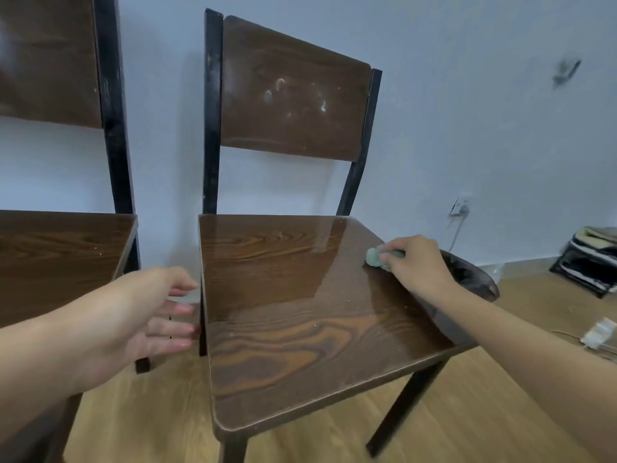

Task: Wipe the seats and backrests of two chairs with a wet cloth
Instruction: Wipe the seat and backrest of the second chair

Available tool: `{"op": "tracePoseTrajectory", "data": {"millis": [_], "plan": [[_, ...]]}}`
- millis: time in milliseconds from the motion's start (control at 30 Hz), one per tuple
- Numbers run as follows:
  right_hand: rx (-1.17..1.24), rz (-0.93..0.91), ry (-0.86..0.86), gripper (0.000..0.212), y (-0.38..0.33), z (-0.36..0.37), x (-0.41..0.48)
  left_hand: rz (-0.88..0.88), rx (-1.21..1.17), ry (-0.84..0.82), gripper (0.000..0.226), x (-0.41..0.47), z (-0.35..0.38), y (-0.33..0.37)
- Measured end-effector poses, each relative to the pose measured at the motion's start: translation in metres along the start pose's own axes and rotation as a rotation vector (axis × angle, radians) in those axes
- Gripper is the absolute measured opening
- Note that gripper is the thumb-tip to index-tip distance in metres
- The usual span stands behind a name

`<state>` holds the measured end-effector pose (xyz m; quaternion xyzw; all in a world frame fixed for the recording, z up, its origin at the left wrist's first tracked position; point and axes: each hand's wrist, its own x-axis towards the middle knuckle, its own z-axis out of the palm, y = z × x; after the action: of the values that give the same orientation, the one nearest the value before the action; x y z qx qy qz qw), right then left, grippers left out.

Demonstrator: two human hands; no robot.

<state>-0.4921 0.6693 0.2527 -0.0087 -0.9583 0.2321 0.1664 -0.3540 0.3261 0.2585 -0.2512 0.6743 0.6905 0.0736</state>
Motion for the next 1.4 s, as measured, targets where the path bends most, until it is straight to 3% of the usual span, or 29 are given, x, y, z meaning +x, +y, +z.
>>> {"op": "tracePoseTrajectory", "data": {"millis": [233,400,467,567,700,800,933,1100,1200,1300,1400], "plan": [[0.11,-0.281,-0.213,0.02,-0.064,-0.023,-0.145,-0.012,0.006,0.006,0.019,0.01,0.001,-0.006],[0.302,-0.304,-0.548,0.024,-0.092,-0.049,-0.195,0.012,0.012,0.013,0.018,0.011,0.003,-0.005],[0.349,-0.245,-0.519,0.019,-0.088,-0.059,-0.188,0.018,0.01,0.014,0.019,0.009,0.003,-0.006],[0.33,-0.097,-0.326,0.012,-0.061,-0.07,-0.141,0.015,0.006,0.013,0.018,0.006,0.002,-0.009],[-0.011,0.126,0.042,0.01,-0.001,-0.073,-0.061,0.01,-0.007,-0.007,0.017,0.0,0.001,-0.012],[-0.088,0.19,0.032,0.014,0.02,-0.054,-0.063,0.018,-0.017,-0.033,0.018,-0.005,0.001,-0.01],[-0.058,0.061,0.039,0.014,-0.014,-0.031,-0.101,0.022,-0.016,-0.047,0.016,-0.008,0.0,-0.008],[0.075,-0.199,-0.12,0.016,-0.099,-0.009,-0.172,0.028,-0.001,-0.021,0.021,-0.01,0.0,-0.008],[0.159,-0.331,-0.333,0.021,-0.136,-0.017,-0.209,0.02,0.006,-0.017,0.021,-0.014,0.001,-0.008],[0.2,-0.295,-0.379,0.019,-0.142,-0.032,-0.199,0.006,-0.002,-0.03,0.023,-0.019,0.0,-0.006],[0.171,-0.127,-0.271,0.011,-0.116,-0.035,-0.134,-0.006,-0.012,-0.045,0.023,-0.024,-0.001,-0.006]]}}
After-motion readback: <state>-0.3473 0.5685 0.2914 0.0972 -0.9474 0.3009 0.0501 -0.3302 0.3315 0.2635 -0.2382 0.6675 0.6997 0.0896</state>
